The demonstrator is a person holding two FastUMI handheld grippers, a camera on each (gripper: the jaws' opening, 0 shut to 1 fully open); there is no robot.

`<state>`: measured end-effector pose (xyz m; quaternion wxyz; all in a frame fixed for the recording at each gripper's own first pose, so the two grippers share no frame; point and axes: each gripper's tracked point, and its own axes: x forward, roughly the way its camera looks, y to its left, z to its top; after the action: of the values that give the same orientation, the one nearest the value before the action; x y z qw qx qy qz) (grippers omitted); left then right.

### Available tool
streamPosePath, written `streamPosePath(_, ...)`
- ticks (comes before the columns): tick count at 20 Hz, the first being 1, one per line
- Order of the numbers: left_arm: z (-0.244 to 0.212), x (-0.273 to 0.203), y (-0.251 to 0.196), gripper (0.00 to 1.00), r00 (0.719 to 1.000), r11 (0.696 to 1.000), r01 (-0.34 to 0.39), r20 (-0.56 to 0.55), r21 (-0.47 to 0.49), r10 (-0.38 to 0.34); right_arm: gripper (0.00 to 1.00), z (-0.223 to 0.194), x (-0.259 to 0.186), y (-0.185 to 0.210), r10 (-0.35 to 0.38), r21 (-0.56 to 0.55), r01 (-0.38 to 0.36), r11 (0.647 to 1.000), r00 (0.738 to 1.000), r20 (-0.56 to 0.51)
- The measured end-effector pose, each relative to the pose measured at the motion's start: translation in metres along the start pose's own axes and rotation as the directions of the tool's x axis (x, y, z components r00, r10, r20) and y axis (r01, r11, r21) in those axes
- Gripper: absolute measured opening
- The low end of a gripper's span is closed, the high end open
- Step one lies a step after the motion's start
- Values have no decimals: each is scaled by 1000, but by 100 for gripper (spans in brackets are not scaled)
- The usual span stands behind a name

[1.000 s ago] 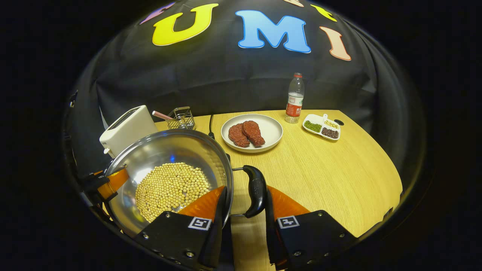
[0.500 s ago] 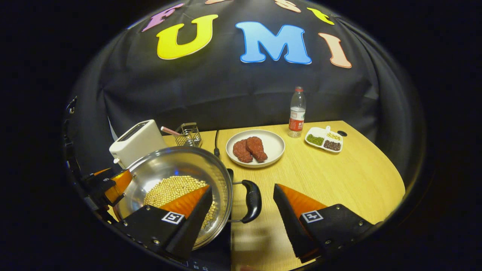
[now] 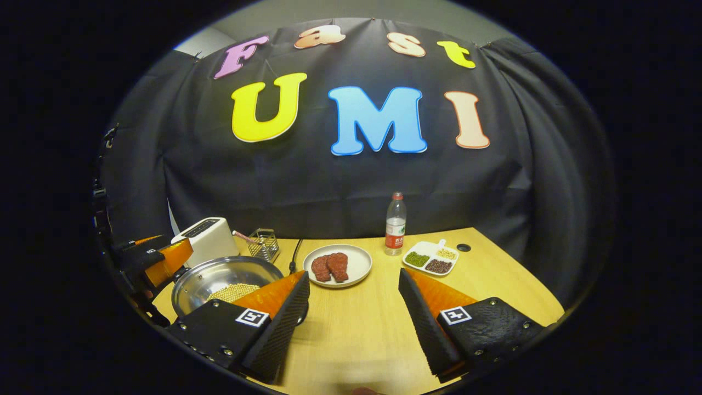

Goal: First push the handle of the pot to place it horizontally, then grasp the pot with both hands and set it on the induction cooktop.

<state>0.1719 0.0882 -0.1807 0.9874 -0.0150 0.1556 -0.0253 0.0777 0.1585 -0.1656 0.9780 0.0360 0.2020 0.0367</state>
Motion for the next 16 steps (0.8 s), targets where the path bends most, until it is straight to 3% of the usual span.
streamPosePath(4, 42, -50, -62, 100, 998, 999, 0, 66, -35, 2, 98, 19, -41, -57, 10, -19, -9, 1000, 997, 71)
streamPosePath(5, 50, -62, -77, 94, 997, 999, -1, 82, -32, 4, 98, 25, -51, -70, 15, -20, -13, 1000, 996, 91)
streamPosePath(8, 71, -104, -113, 94, 993, 1000, -19, 120, -3, 19, 98, 46, -83, -105, 30, -29, -25, 999, 987, 156)
streamPosePath(10, 82, -133, -134, 100, 989, 1000, -28, 144, -1, 28, 98, 51, -103, -121, 61, -39, -54, 998, 981, 187)
streamPosePath(16, 111, -200, -167, 98, 979, 999, -34, 200, 13, 31, 98, 59, -152, -152, 98, -39, -91, 995, 967, 235)
